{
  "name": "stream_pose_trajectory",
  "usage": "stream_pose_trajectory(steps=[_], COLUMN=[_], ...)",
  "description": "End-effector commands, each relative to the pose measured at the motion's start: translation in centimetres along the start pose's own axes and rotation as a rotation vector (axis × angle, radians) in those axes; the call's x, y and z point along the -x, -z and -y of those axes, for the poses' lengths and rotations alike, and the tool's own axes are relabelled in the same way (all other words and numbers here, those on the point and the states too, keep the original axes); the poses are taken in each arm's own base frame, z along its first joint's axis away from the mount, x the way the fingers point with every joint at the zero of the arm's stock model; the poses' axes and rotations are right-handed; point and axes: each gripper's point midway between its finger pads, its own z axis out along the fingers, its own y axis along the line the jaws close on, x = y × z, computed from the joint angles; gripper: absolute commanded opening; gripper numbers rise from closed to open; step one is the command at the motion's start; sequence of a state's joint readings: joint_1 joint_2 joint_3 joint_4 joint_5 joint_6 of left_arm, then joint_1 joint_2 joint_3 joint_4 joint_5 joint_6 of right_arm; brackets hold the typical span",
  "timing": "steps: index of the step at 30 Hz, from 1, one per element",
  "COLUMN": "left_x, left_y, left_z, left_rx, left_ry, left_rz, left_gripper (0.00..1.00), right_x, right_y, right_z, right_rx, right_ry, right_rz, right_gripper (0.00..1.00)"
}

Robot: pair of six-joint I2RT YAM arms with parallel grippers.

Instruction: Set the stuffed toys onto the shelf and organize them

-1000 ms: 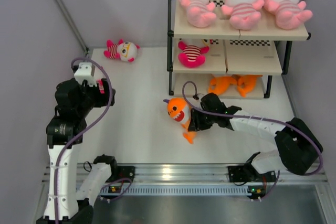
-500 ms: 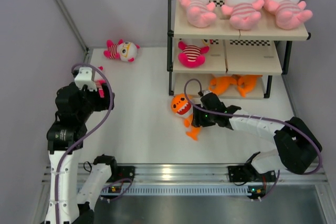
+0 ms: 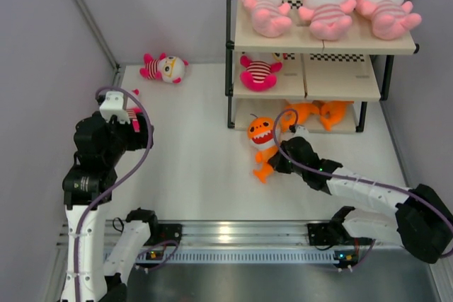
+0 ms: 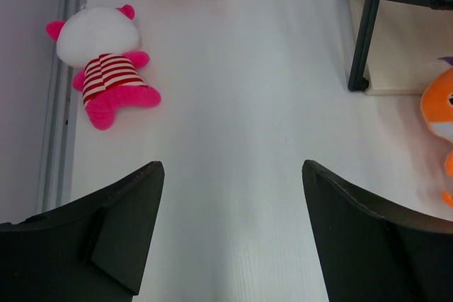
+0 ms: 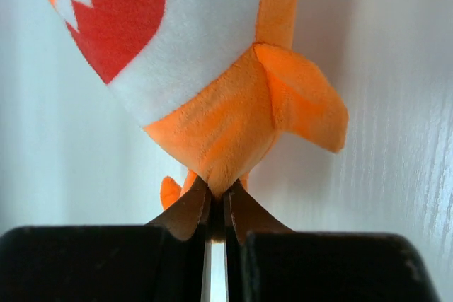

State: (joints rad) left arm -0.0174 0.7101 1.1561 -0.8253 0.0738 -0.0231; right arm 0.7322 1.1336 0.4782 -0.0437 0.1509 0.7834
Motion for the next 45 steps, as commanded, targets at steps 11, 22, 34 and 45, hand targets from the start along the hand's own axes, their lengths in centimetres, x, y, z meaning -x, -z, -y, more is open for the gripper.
stream_pose_trajectory(steps=[11, 22, 34, 45], left_x=[3.0, 3.8, 3.6, 3.2], left_y=[0.8, 1.7, 2.0, 2.5], left_z=[-0.1, -0.3, -0.6, -0.6], left_rx=[0.005, 0.019, 0.032, 0.033], left_ry=[-0.046, -0.051, -0.072, -0.085], left_rz=[0.074, 0.108, 0.111, 0.118], left_gripper=[0.85, 0.86, 0.86, 0.86], right_x=[11.9, 15.9, 16.4, 14.2], right_y=[-1.5, -4.4, -7.8, -7.6], right_z=[-5.9, -6.9, -3.7, -2.0], right_rx=[0.062, 0.016, -0.158, -0.161], right_ry=[-0.100, -0.183, -0.154, -0.159], right_rz=[0.301, 0.424, 0.456, 0.430], right_gripper=[0.00, 0.10, 0.45, 0.51])
